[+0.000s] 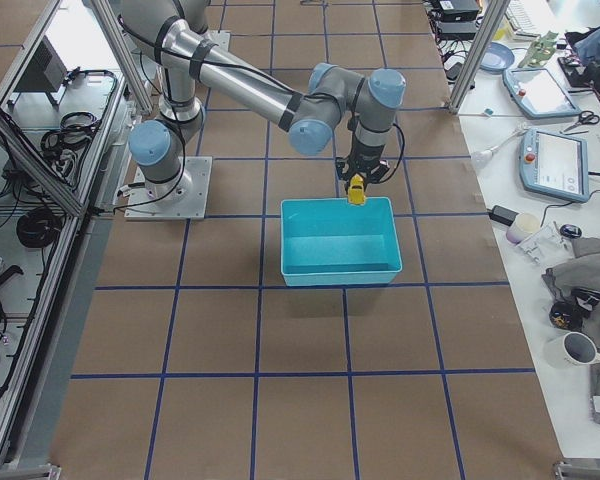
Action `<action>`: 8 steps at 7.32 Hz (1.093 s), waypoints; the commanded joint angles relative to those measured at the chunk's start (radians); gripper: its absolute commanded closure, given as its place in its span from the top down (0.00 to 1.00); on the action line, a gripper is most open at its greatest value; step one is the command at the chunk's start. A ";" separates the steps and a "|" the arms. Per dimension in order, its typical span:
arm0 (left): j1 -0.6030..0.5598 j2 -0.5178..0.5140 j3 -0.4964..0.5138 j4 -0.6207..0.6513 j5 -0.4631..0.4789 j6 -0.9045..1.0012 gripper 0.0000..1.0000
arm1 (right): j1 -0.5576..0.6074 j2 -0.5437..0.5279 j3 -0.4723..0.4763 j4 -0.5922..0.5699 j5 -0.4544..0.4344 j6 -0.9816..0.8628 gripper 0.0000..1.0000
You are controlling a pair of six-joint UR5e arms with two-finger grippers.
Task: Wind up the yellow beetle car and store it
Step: 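Lift the car with the right gripper and carry it into the light blue bin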
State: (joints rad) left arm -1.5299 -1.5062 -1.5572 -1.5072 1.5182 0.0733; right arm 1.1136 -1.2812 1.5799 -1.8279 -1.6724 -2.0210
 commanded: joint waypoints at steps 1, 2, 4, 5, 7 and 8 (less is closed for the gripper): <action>0.000 -0.005 -0.003 0.016 -0.001 -0.001 1.00 | -0.079 0.035 0.053 -0.010 -0.001 -0.143 0.00; 0.000 -0.005 -0.001 0.016 -0.003 -0.001 1.00 | -0.133 0.052 0.089 -0.016 0.005 -0.159 0.00; 0.000 -0.005 -0.001 0.016 -0.006 -0.001 1.00 | -0.153 0.100 0.100 -0.082 0.003 -0.194 0.00; 0.000 -0.006 -0.001 0.018 -0.006 -0.001 1.00 | -0.153 0.138 0.100 -0.094 0.005 -0.193 0.00; 0.000 -0.005 -0.001 0.018 -0.006 -0.001 1.00 | -0.153 0.161 0.104 -0.099 0.008 -0.185 0.00; 0.000 -0.005 -0.001 0.018 -0.006 -0.001 1.00 | -0.153 0.161 0.120 -0.100 0.008 -0.161 0.37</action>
State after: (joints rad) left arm -1.5294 -1.5112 -1.5585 -1.4896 1.5125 0.0721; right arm 0.9607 -1.1259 1.6862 -1.9248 -1.6652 -2.2019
